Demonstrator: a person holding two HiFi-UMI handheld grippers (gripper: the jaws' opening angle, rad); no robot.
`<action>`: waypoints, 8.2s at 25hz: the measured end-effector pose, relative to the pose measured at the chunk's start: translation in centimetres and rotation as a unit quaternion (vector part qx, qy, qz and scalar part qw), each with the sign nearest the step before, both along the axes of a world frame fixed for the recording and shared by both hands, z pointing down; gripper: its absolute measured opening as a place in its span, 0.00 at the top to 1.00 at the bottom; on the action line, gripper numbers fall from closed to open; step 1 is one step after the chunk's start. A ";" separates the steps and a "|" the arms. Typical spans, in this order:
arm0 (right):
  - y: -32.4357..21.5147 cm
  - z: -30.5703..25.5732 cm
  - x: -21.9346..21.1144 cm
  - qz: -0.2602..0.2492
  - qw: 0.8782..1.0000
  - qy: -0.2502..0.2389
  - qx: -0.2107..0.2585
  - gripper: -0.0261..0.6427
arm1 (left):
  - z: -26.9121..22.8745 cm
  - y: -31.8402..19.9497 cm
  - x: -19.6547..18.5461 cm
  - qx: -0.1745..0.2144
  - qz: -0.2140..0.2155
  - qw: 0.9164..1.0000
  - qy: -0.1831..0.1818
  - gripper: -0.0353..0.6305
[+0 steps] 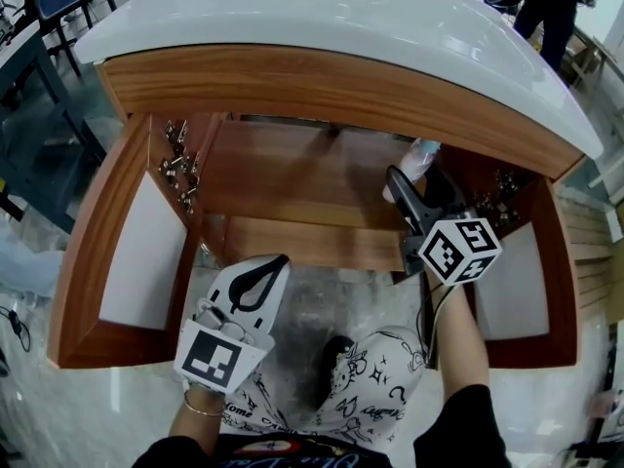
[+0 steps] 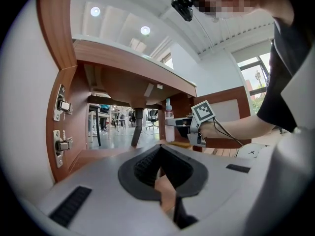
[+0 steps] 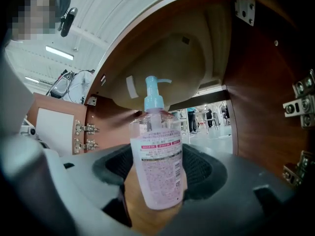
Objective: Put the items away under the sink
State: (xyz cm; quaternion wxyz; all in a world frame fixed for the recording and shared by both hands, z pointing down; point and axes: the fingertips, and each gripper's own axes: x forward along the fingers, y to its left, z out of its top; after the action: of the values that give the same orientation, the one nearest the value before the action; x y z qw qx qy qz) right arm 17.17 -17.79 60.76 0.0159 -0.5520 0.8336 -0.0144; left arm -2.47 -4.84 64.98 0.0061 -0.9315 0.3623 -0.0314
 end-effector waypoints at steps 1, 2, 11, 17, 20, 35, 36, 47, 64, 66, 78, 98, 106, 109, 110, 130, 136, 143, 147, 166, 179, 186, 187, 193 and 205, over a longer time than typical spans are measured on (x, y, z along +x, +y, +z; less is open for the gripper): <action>-0.3 0.1 0.1 0.003 1.000 0.000 0.000 0.48 | 0.0 -0.1 -0.1 0.000 -0.001 1.000 0.000 0.94; -0.7 0.2 0.3 0.006 1.000 -0.001 -0.001 0.48 | 0.1 -0.2 -0.3 0.000 -0.003 1.000 0.001 0.94; -3.1 1.9 1.4 0.018 1.000 -0.011 -0.018 0.48 | 0.7 -0.7 -1.0 0.002 -0.012 1.000 -0.017 0.94; -3.9 2.2 1.6 0.019 1.000 -0.010 -0.022 0.48 | 1.1 -0.8 -1.6 0.000 -0.021 1.000 -0.023 0.94; -4.2 2.4 1.4 0.016 1.000 -0.002 -0.023 0.48 | 1.2 -0.8 -1.7 -0.001 -0.024 0.999 -0.025 0.94; -4.8 3.9 1.6 0.023 0.999 0.013 -0.040 0.48 | 1.5 -0.4 -2.1 -0.009 -0.032 0.999 -0.021 0.94; -4.8 3.9 1.6 0.022 0.999 0.012 -0.040 0.48 | 1.6 -0.4 -2.1 -0.009 -0.032 0.999 -0.022 0.94; -4.6 3.8 1.9 0.028 0.999 0.015 -0.037 0.48 | 1.6 0.0 -1.8 -0.009 -0.029 0.999 -0.018 0.94; -1.2 3.5 2.4 0.039 0.999 0.010 -0.022 0.66 | 2.0 -0.1 -0.5 -0.011 -0.010 1.000 -0.013 0.94; -0.9 3.8 2.3 0.033 0.999 0.002 -0.024 0.69 | 2.0 0.0 -0.4 -0.012 -0.008 1.000 -0.012 0.94; 1.6 3.6 0.4 -0.003 1.000 -0.013 -0.028 0.95 | 2.5 0.3 0.0 -0.018 0.001 1.000 -0.015 0.94; 5.2 3.5 -4.7 -0.095 0.995 -0.028 -0.006 0.95 | 3.4 -0.8 1.7 -0.034 0.024 0.999 -0.013 0.94; 5.3 2.2 -5.3 -0.068 0.994 0.066 0.061 0.95 | 3.5 -1.9 1.6 -0.046 0.015 0.999 -0.016 0.94; 5.3 1.1 -5.9 -0.074 0.994 0.061 0.058 0.95 | 2.0 -2.4 1.9 -0.049 0.011 0.999 -0.022 0.94; 5.4 0.5 -5.9 -0.069 0.995 0.049 0.058 0.95 | 0.9 -2.3 2.0 -0.039 0.012 0.999 -0.031 0.94; 10.2 -15.1 -5.8 -0.001 0.996 -0.058 -0.074 0.95 | -21.0 -0.3 2.2 -0.084 0.029 0.995 -0.042 0.94; 10.7 -19.7 -6.2 -0.019 0.994 -0.054 -0.098 0.95 | -26.3 -0.6 1.3 -0.105 0.018 0.993 -0.045 0.94; 10.3 -25.4 -6.5 -0.032 0.994 -0.048 -0.092 0.95 | -31.2 -1.1 -0.1 -0.141 -0.016 0.990 -0.019 0.94; 9.9 -28.1 -6.5 -0.039 0.994 -0.047 -0.089 0.95 | -33.9 -1.5 -0.2 -0.132 -0.019 0.991 -0.024 0.94; 9.0 -38.1 -6.0 -0.098 0.990 -0.064 -0.073 0.95 | -42.7 -1.2 0.9 -0.133 -0.049 0.990 -0.023 0.94; 6.3 -44.7 -5.7 -0.145 0.987 -0.059 -0.035 0.95 | -47.5 -2.8 1.4 -0.124 -0.082 0.989 -0.007 0.94; 5.8 -46.7 -4.4 -0.160 0.985 -0.055 -0.028 0.95 | -49.6 -4.3 2.6 -0.099 -0.093 0.991 -0.006 0.94; 5.8 -46.8 -4.3 -0.161 0.985 -0.055 -0.028 0.95 | -49.8 -4.4 2.9 -0.096 -0.092 0.991 -0.005 0.94; 5.8 -47.8 -2.6 -0.160 0.984 -0.078 -0.027 0.95 | -50.7 -4.7 4.8 -0.085 -0.085 0.993 0.000 0.94; 6.4 -48.3 0.6 -0.121 0.989 -0.079 -0.034 0.95 | -51.2 -5.5 8.1 -0.082 -0.047 0.996 0.008 0.94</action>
State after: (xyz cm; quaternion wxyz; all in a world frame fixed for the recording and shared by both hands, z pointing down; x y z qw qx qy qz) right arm 17.78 -11.43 12.50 0.0609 -0.4442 0.8896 -0.0876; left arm 5.59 -10.30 13.81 -0.0746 -0.9112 0.4015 -0.0536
